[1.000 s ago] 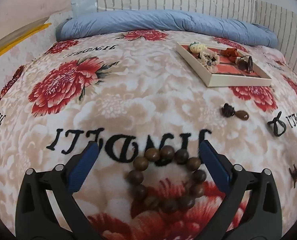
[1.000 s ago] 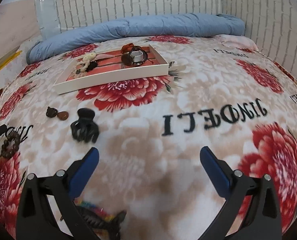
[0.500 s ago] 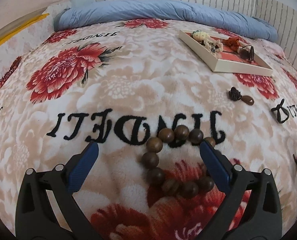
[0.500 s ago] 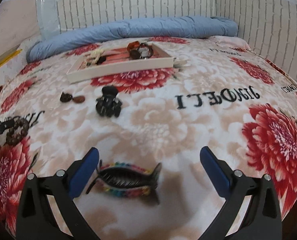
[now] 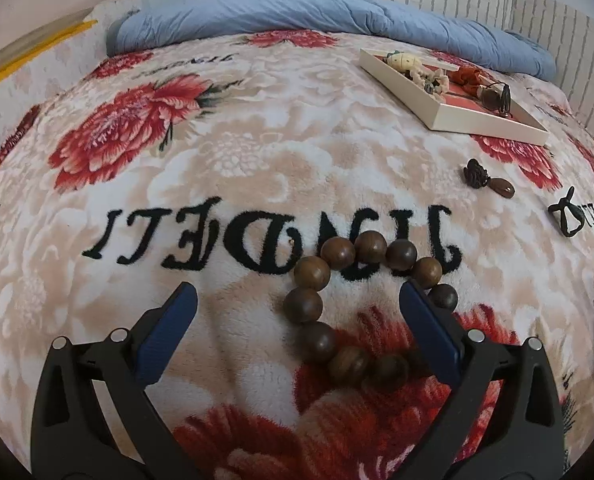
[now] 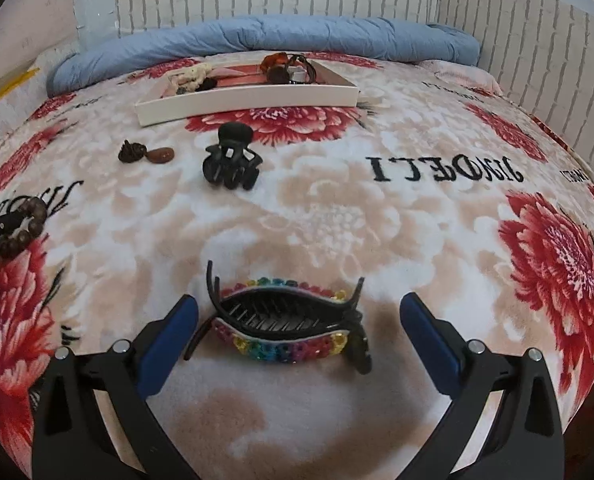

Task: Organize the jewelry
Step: 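Grasp the rainbow-beaded hair claw with the right tool while the left tool grasps the wooden bead bracelet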

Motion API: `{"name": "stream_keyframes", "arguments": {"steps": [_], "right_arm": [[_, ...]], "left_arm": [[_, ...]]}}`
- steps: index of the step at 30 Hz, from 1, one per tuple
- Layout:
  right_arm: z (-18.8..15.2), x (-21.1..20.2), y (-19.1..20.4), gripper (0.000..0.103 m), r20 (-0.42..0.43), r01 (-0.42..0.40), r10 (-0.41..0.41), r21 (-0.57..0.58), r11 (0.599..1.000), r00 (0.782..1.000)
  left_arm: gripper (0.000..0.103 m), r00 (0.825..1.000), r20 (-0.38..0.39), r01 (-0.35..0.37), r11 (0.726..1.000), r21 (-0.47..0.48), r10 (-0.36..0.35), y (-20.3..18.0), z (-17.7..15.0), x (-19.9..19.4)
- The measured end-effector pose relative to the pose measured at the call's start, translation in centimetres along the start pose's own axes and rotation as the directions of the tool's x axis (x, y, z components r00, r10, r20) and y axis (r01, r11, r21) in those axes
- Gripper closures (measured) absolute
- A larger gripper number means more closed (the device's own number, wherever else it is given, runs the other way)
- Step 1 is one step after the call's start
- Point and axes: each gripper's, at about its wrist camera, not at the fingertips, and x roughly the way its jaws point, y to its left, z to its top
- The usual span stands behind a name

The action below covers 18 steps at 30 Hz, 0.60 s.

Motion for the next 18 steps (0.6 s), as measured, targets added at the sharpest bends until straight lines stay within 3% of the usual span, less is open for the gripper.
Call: {"name": "stream_keyframes", "arguments": {"steps": [4,10,15,18], "right_arm": [[-0.05,0.08,0.53,0.004,0.009,0.045,-0.045,-0.024,0.999,0.999],[0.1,0.33,0.5,0.006,0.003,0.042,-0.042,-0.027,0.999,0.999],[0.06,0.61,0.85,0.023,-0.004,0.008,-0.008,-0.043,0.999,1.0],[0.09,0.65,0.66,0.026,-0.005,-0.012,0.011,-0.035,0.999,1.0]], "left_arm": [[0.01,0.999,-0.026,0.026,0.999,-0.023,-0.027,0.4,-0.06,0.66],[0.019,0.999,-0.029,0.013,0.999,-0.036,-0.014,0.54,-0.16,0.89],[0.034,1.0,-0.024,-0.014,0.999,-0.045,0.013,0.75,-0.23,0.85],[0.045,0.999,-0.019,-0.044,0.998,-0.049,0.043,0.85,-0.26,0.73]]}}
